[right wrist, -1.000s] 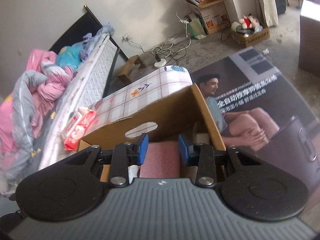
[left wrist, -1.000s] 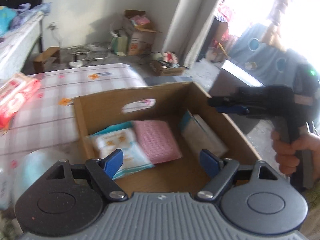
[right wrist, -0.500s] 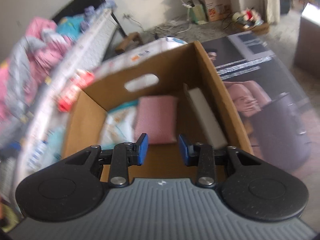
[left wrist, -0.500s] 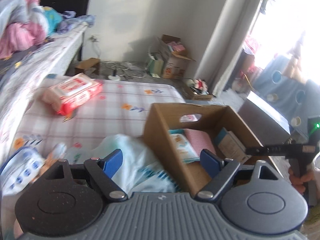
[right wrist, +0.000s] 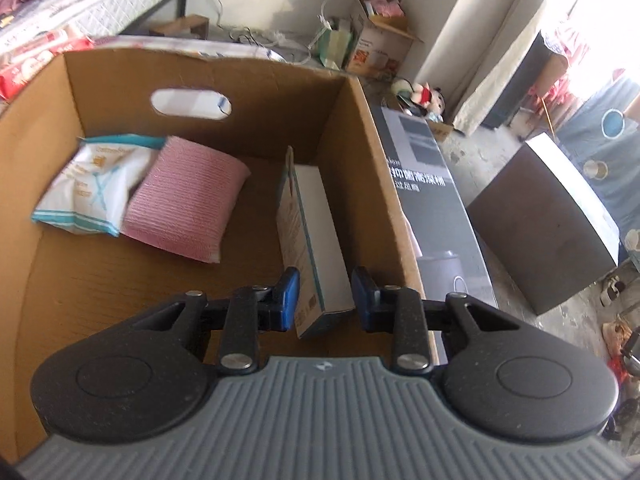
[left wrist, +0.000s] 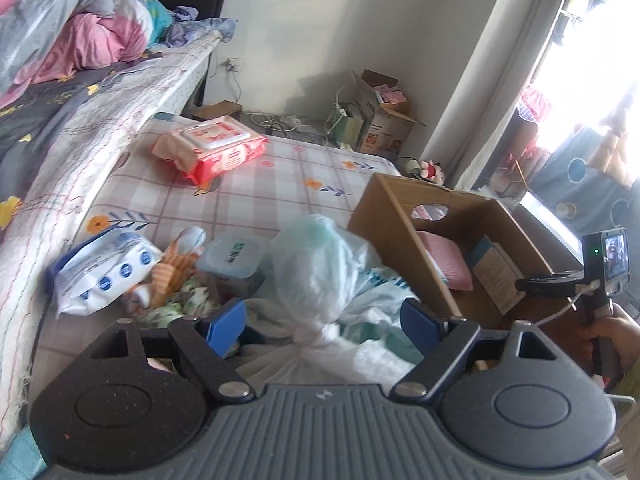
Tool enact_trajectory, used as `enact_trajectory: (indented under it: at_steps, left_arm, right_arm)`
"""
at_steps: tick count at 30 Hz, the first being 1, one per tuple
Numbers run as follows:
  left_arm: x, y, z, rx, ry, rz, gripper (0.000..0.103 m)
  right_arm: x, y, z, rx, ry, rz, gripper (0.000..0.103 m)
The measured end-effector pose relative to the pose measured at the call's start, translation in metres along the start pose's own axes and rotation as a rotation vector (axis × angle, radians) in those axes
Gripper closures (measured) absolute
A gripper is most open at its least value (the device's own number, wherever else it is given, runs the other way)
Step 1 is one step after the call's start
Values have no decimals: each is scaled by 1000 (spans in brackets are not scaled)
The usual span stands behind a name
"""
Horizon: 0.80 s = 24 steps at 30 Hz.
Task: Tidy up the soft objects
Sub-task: 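Lower the light blue box beside the pink sponge and open the right gripper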
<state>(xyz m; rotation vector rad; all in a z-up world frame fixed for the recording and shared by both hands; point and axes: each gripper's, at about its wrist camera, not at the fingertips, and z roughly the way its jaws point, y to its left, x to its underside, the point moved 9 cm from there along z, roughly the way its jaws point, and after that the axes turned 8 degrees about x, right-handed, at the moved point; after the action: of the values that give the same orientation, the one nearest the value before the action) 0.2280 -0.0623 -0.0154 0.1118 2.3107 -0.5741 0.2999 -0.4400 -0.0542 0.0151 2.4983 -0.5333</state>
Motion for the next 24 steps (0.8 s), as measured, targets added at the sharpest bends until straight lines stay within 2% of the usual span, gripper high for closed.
enact_trajectory:
  at_steps: [8,14,18,24]
  left_arm:
    - [7,24,-11,-14,-13,-61,17]
    - [12,26,-10,-1,-1,-74,17]
    - [14,28,-11,0,0,-81,17]
    - [16,33,-12,-1,1,-94,17]
  right_arm:
    - [-3,17,-1,-41,-19,-30,78]
    - [-5,41,-14,-77,-79,-129,78]
    - [-9,57,-17,-120,-86,-179,79]
    - [-10,59,-28,-248,-34,-64,78]
